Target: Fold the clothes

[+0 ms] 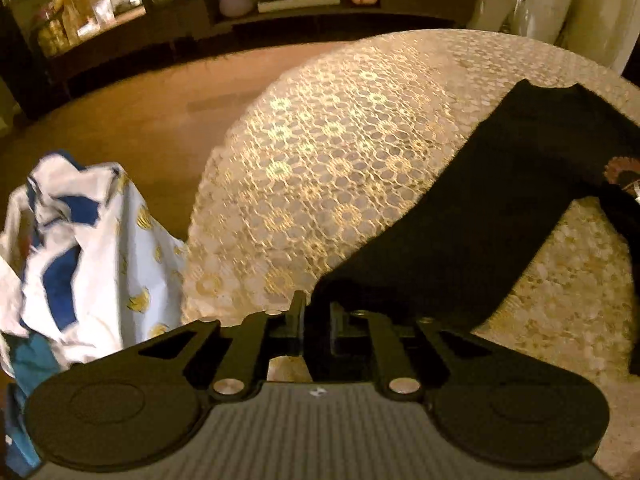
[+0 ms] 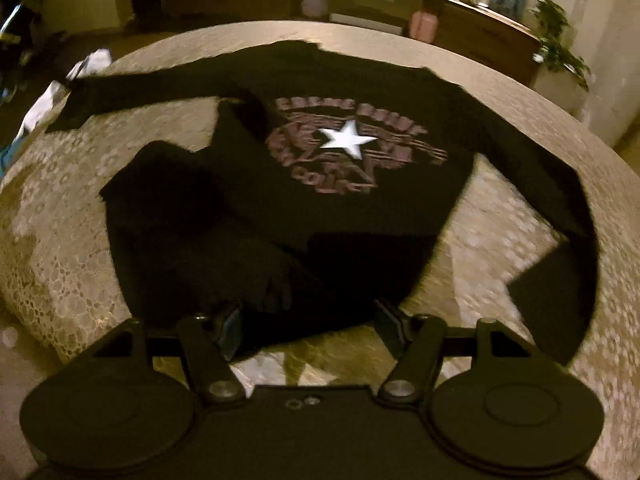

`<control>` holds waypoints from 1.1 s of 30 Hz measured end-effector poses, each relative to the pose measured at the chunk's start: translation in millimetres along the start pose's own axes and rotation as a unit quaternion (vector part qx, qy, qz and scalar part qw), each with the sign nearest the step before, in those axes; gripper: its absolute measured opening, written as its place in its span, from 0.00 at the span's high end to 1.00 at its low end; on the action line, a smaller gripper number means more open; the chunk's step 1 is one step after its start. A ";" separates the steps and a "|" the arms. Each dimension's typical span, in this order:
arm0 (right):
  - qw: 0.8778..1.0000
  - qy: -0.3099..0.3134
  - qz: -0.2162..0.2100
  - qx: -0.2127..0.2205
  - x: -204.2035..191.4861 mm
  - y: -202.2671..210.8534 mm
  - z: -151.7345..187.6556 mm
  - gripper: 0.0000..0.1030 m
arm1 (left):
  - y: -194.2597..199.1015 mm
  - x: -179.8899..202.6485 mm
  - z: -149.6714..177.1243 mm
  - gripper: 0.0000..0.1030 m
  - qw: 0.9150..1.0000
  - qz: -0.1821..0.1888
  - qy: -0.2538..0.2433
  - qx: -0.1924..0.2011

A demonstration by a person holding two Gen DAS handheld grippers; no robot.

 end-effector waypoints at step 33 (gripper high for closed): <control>0.997 -0.015 0.026 0.077 28.5 51.8 26.5 0.00 | 79.2 350.9 12.4 0.29 0.922 0.298 -0.229 0.093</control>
Point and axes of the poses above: each gripper's, at about its wrist camera, not at the fingertips, and y roughly against the way its jaws point, x to its right, z to its underside, the point moved 7 cm from there along -y, roughly the way its jaws point, and after that the axes turned 11 degrees about -y, right-handed, at the moved point
